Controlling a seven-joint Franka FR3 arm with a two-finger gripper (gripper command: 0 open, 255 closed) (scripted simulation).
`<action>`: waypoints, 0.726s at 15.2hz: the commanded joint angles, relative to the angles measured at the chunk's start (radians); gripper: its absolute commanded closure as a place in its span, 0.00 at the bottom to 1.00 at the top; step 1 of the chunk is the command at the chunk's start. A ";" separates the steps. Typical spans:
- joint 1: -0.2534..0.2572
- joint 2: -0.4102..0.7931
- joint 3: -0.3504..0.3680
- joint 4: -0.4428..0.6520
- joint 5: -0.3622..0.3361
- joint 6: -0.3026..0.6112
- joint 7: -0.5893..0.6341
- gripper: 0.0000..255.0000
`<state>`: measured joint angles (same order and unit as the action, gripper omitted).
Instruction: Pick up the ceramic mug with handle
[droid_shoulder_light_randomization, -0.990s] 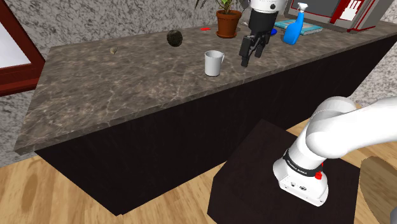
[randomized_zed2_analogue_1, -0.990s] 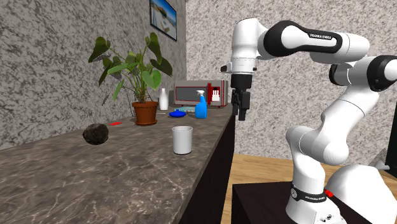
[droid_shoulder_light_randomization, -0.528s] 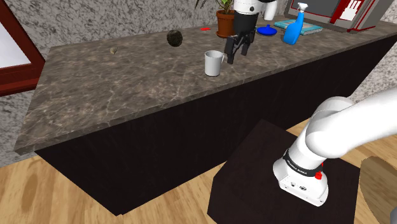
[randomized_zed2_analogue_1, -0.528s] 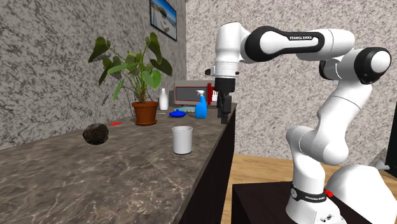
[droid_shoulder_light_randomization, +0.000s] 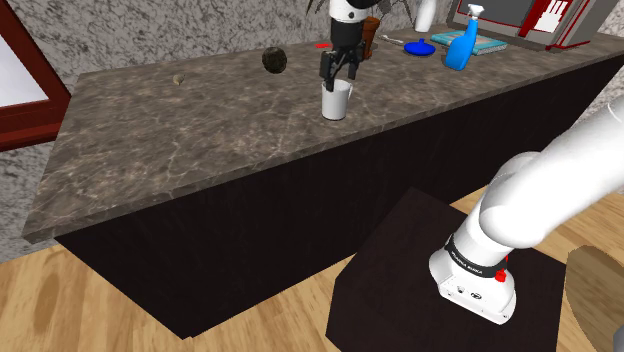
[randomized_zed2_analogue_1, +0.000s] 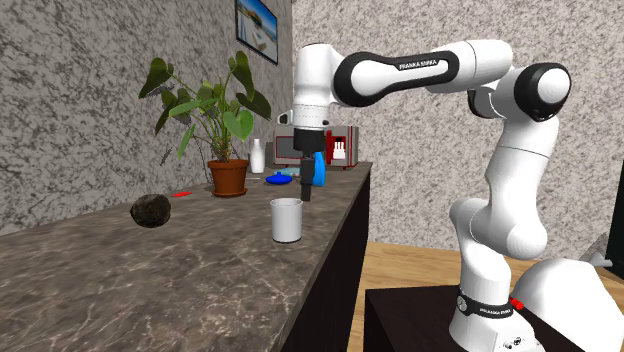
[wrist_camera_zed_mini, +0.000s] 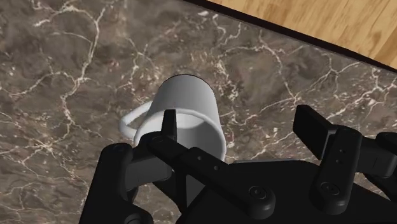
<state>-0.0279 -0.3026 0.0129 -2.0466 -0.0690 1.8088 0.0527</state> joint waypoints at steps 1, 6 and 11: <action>-0.005 0.073 -0.004 0.058 -0.007 0.021 -0.004 0.00; -0.008 0.151 -0.006 0.102 -0.013 0.060 -0.002 0.00; -0.008 0.156 -0.007 0.031 -0.016 0.135 0.004 0.00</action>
<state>-0.0363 -0.1519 0.0061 -2.0048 -0.0840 1.9278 0.0547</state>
